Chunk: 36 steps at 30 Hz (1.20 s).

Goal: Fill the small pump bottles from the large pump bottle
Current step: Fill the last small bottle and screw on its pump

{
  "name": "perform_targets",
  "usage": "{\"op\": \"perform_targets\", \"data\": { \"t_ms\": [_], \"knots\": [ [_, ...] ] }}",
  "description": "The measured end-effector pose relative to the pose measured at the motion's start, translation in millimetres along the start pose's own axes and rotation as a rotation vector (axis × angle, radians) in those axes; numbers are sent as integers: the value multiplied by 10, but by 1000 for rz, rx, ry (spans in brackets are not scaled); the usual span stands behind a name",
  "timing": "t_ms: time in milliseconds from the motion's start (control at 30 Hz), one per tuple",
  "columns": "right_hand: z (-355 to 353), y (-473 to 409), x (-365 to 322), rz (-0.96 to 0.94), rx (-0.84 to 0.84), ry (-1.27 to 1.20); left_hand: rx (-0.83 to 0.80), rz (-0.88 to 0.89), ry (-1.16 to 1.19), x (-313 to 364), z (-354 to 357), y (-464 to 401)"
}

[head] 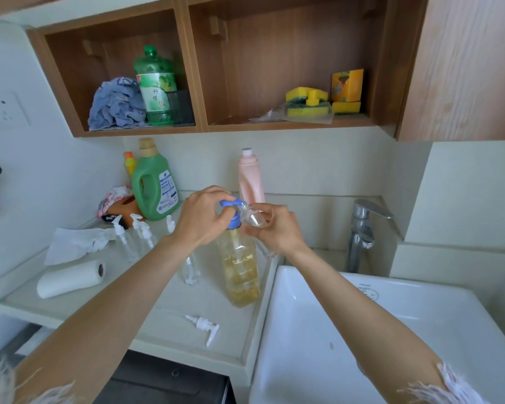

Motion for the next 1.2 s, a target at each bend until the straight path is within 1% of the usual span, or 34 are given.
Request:
{"op": "perform_targets", "data": {
  "t_ms": [67,200,333,467,667,867,967,1200],
  "knots": [
    [13,-3,21,4,8,-4,11,-8,22,1,24,2],
    [46,-2,67,-16,17,-23,96,-20,63,-52,116,58],
    [116,-25,200,4,6,41,142,0,47,-90,290,176],
    [142,-26,239,10,1,56,174,1,86,-79,316,201],
    [120,-6,147,-21,12,39,131,0,137,-105,222,174],
    [116,-39,108,-89,34,35,83,16,104,-117,86,38],
    [126,-36,112,-120,40,44,103,30,96,-177,98,38],
    [157,31,216,-67,29,40,78,51,37,-252,268,167]
  ]
}}
Point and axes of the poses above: each hand's wrist, its own y-axis away from the middle knuckle, its own z-axis out of the palm, x = y × z, the point moved 2 cm from there along -y, towards the middle knuckle, and after that the axes turned 8 degrees about -y, right-handed, at the moved point
